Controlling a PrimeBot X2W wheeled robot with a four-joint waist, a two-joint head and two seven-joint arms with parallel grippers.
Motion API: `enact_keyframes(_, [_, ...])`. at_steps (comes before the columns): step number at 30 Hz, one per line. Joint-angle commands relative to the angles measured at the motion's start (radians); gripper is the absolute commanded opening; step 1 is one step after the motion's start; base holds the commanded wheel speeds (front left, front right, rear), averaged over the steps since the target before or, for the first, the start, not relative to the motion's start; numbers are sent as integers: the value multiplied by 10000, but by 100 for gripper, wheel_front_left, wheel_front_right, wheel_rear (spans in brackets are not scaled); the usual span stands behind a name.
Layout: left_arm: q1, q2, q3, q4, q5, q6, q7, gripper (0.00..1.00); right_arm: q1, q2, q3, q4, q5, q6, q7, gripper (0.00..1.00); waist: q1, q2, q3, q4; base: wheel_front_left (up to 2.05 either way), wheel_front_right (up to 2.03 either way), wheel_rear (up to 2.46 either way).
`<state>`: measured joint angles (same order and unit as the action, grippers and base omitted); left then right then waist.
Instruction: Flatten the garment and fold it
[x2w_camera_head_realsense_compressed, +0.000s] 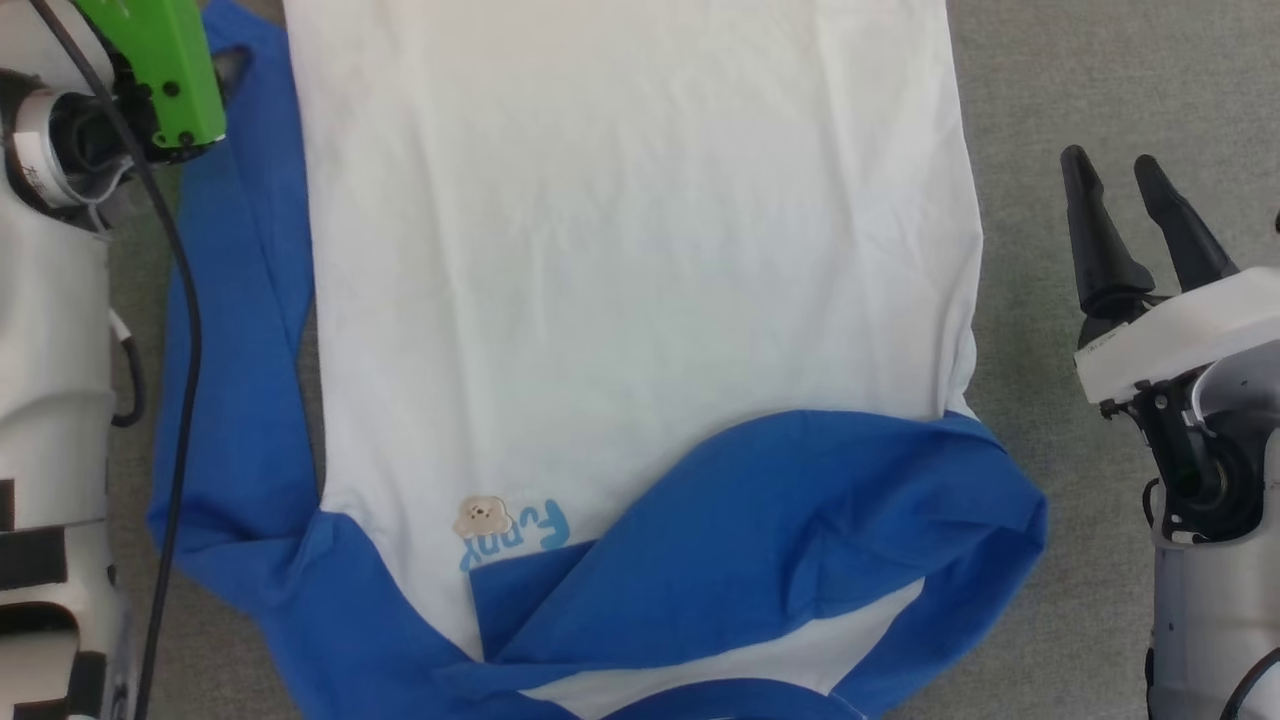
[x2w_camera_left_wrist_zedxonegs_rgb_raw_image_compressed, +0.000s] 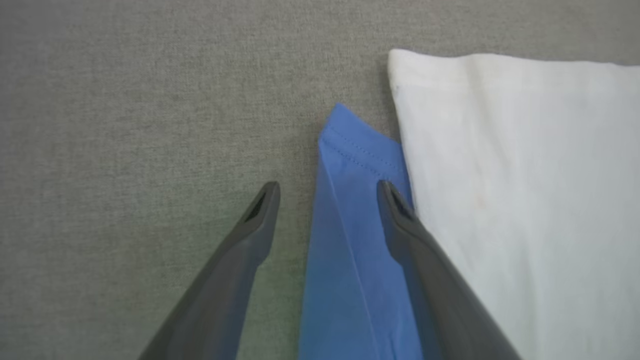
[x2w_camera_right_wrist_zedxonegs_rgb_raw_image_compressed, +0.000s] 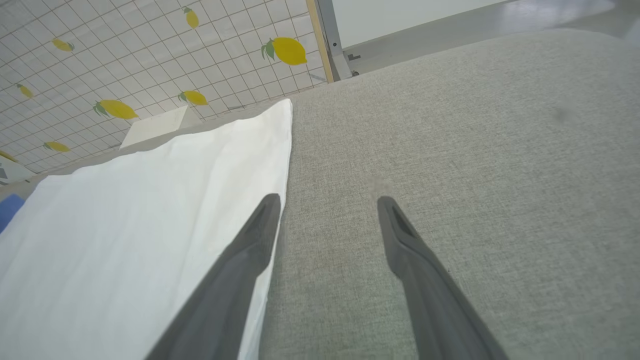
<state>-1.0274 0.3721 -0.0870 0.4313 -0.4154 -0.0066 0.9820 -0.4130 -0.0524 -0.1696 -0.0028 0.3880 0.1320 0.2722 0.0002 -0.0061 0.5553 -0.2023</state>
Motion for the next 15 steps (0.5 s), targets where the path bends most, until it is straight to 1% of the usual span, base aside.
enact_keyframes(1, [-11,252,-92,-114,240,101,-18,100,-228,19,53,47,52,-13,-95,100,-2,61,400,-332,0,0,0])
enact_keyframes(4, [166,570,-185,-269,583,272,-57,100,-308,20,127,105,62,-13,-157,100,-2,61,500,-367,0,0,0])
enact_keyframes(9, [533,424,-64,-424,166,261,213,100,-352,21,105,78,53,-13,-186,100,-2,61,665,-300,0,0,0])
enact_keyframes(12, [729,269,-15,-497,-196,196,555,100,-369,21,53,98,48,-13,-202,100,-2,61,753,-244,0,0,0])
enact_keyframes(13, [776,236,-16,-522,-289,163,665,42,-371,21,37,109,52,-13,-206,100,-2,61,768,-227,0,0,0])
enact_keyframes(14, [823,225,-22,-565,-388,110,796,5,-379,21,29,122,51,-13,-214,100,-2,61,788,-212,0,0,0])
enact_keyframes(15, [844,202,6,-613,-490,75,852,0,-387,21,25,134,53,-13,-220,100,-2,61,802,-200,0,0,0])
